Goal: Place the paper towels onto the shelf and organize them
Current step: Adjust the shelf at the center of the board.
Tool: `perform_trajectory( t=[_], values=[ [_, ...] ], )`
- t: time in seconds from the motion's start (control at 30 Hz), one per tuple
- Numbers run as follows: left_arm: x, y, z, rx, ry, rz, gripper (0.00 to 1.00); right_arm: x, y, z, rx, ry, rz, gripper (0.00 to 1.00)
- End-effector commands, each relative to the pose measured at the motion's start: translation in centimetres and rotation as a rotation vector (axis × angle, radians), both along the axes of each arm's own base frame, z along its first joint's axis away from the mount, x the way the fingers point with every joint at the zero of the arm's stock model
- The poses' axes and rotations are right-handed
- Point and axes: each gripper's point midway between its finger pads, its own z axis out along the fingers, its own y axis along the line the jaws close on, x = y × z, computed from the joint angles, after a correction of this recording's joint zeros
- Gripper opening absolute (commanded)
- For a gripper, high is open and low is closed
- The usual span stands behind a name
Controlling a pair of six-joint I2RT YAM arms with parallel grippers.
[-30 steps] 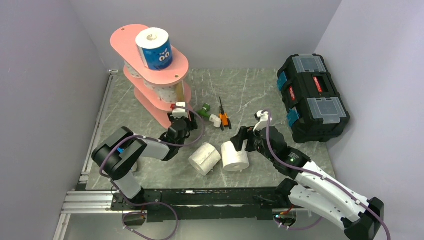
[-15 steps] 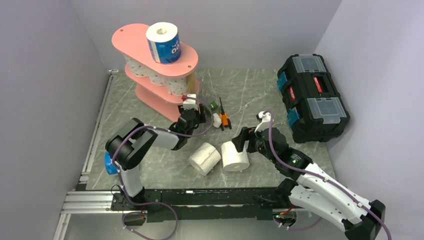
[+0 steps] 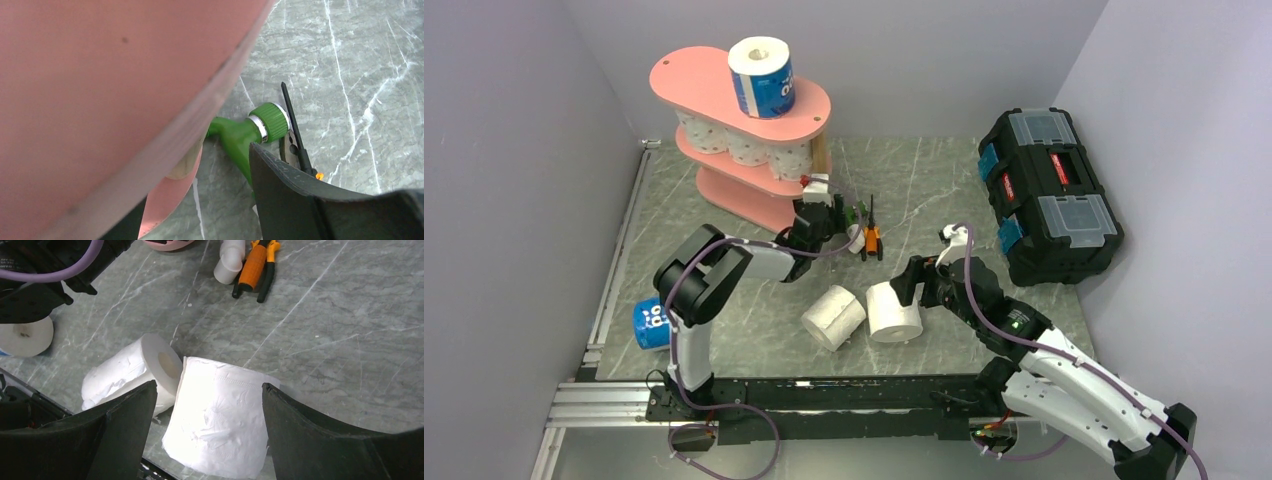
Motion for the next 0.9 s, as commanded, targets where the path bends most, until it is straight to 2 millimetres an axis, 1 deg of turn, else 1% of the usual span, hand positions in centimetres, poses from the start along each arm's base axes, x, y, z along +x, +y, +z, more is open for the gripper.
perform_trajectory(
  t=[0.0,0.23,0.33,0.4,0.47,0.5,0.57,0.63,0.73,0.77,0.8,0.83,0.87],
  values=[
    [1.5,-4.1,5.1,-0.153,-0.087,-0.107,0.73,0.4,-0.4,1.9,0.025,-0.039,-0.034,0.8],
    [3.1,-5.3,4.9,-0.178,-0.067,-0.123,0.73,0.5,-0.4,2.0,0.023,-0.038,-0.036,0.8],
    [3.1,-5.5,5.0,-0.185,-0.077,-0.132,0.73,0.5,-0.5,2.0,0.019,-0.037,-0.041,0.8],
    [2.6,-5.3,5.2,-0.187,-0.095,-0.146,0.73,0.6,-0.5,2.1,0.018,-0.038,-0.044,0.8],
    [1.7,-4.9,5.7,-0.194,-0.116,-0.16,0.74,0.5,-0.6,2.2,0.018,-0.041,-0.044,0.8],
    [1.2,-4.5,5.9,-0.199,-0.117,-0.161,0.74,0.6,-0.6,2.4,0.018,-0.043,-0.043,0.8],
    [-0.1,-3.5,6.9,-0.215,-0.135,-0.158,0.76,0.6,-0.5,2.5,0.017,-0.046,-0.042,0.81],
    [-1.5,-2.4,7.9,-0.228,-0.147,-0.149,0.79,0.8,-0.5,2.6,0.014,-0.049,-0.043,0.82],
    [-4.0,-1.2,9.0,-0.223,-0.135,-0.152,0.82,1.0,-0.3,2.7,0.012,-0.052,-0.043,0.83],
    [-5.1,-0.9,9.7,-0.219,-0.124,-0.149,0.82,1.0,-0.2,2.7,0.012,-0.051,-0.042,0.83],
    [-6.1,-0.8,10.0,-0.202,-0.107,-0.146,0.97,1.1,-0.2,2.6,0.012,-0.051,-0.041,0.84],
    [-7.2,-0.7,10.1,-0.179,-0.087,-0.142,0.99,1.1,-0.1,2.6,0.015,-0.05,-0.04,0.84],
    [-8.3,-0.3,10.3,-0.163,-0.069,-0.123,0.99,1.2,0.0,2.5,0.018,-0.049,-0.04,0.84]
  ],
)
